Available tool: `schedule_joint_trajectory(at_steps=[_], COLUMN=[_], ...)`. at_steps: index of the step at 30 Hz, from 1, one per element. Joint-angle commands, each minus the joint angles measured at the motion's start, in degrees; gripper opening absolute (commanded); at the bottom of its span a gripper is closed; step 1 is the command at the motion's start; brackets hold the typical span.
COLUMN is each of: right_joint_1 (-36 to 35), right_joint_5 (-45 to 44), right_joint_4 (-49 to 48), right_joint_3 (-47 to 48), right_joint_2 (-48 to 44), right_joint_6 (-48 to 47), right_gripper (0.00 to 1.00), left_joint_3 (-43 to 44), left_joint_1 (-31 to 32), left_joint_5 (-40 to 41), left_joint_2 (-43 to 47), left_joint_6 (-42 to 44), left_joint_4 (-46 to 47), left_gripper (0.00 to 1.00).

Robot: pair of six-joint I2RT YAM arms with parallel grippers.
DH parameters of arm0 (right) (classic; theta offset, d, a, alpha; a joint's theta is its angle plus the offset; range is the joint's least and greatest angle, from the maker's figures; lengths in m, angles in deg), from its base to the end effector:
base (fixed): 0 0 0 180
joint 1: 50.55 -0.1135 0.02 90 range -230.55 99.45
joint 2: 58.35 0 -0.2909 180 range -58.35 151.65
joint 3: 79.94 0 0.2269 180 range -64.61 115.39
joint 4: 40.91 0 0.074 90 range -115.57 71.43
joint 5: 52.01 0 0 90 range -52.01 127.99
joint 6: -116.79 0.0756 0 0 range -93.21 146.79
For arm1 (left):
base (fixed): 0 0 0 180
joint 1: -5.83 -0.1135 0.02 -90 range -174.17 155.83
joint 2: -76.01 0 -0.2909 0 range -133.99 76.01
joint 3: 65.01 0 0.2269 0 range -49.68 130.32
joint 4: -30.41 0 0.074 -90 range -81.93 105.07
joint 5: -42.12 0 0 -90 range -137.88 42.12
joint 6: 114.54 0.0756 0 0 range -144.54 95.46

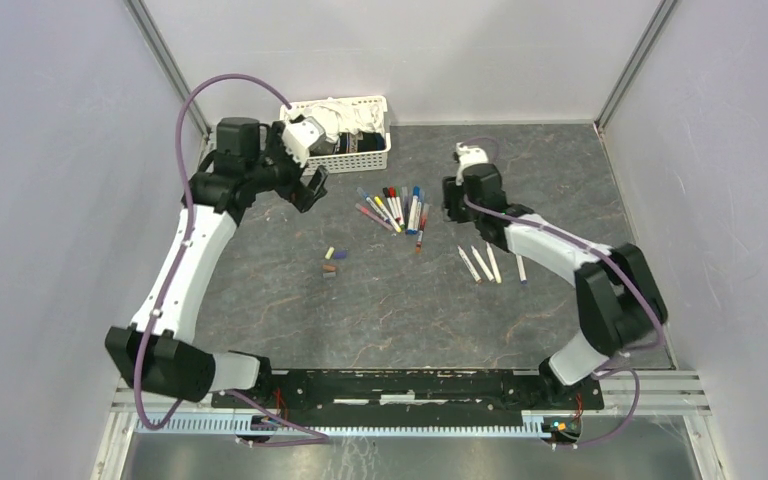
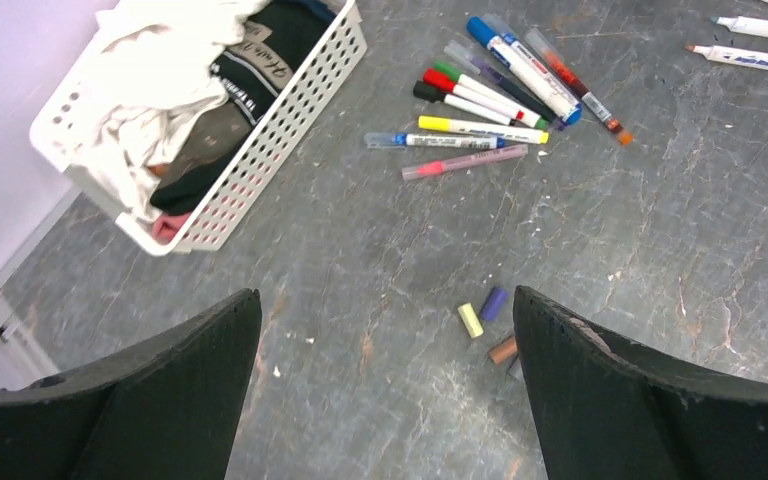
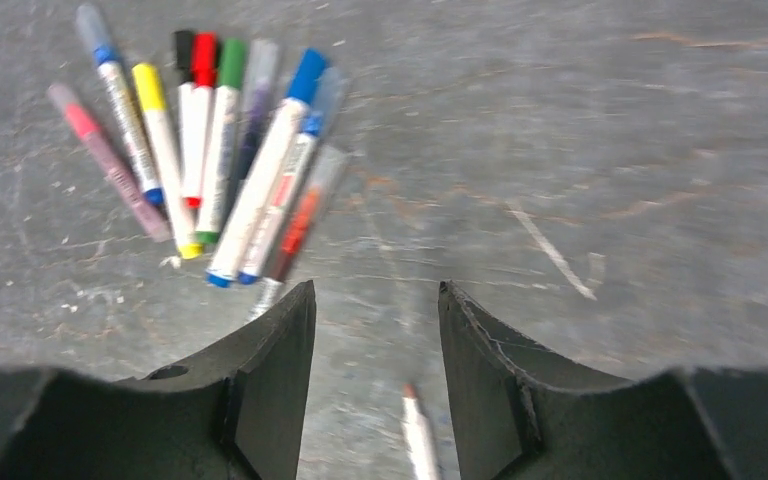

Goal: Open the pen caps
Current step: Place the pen at the center of the board, then pick up the pen from the center of the board.

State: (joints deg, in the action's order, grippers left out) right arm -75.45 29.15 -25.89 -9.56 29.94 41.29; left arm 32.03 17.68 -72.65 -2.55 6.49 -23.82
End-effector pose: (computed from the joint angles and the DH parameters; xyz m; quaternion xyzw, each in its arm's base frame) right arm 0.3242 0.1377 0.2537 -0.0427 0.8756 0.0968 0.4712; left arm 0.2805 -0.0912 0.3872 0.4088 0.7734 -0.1140 0.4709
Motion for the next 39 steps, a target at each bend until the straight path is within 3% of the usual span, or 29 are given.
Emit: schedule_joint_trajectory(at_steps=[1,7,21,27,33,39], right_joint_1=[-4.89,-8.53,-9.62,-9.37,-7.88,-6.29], right_joint_5=[0.8,0.32,-2.4,-7.01,-5.7,3.26], right_joint_4=[3.53,5.09,6.52,5.91,3.06,-0.48], right_joint_3=[6.94,11.74,13.03,9.2,5.14,1.96], right_joint_2=[8.87,17.17,23.51,20.76,14.54,4.51], right_joint_6=[2.72,3.62,3.27,1.97,1.57,-1.04], right_gripper=[0.52,0.44,0.32,0.19,0.01,0.0], left_joint_3=[-3.62,-5.27,-5.94,-6.79,-8.3,-9.5], left_joint_1=[-0.71,-0.7,-0.7,-0.7,-0.61,0.55], left_joint_5=[2.3,1.24,-1.26,-3.11,-7.53,-10.51], left_joint_2=[3.82,3.76,4.16,4.72,4.82,5.03], left_joint_6=[-3.22,-2.72,-2.38,-1.48,-0.96,2.93], left_joint_4=[-1.64,-3.82,-4.45,-4.62,-5.06,-7.15], left_gripper=[1.0,1.0,1.0,1.0,1.0,1.0])
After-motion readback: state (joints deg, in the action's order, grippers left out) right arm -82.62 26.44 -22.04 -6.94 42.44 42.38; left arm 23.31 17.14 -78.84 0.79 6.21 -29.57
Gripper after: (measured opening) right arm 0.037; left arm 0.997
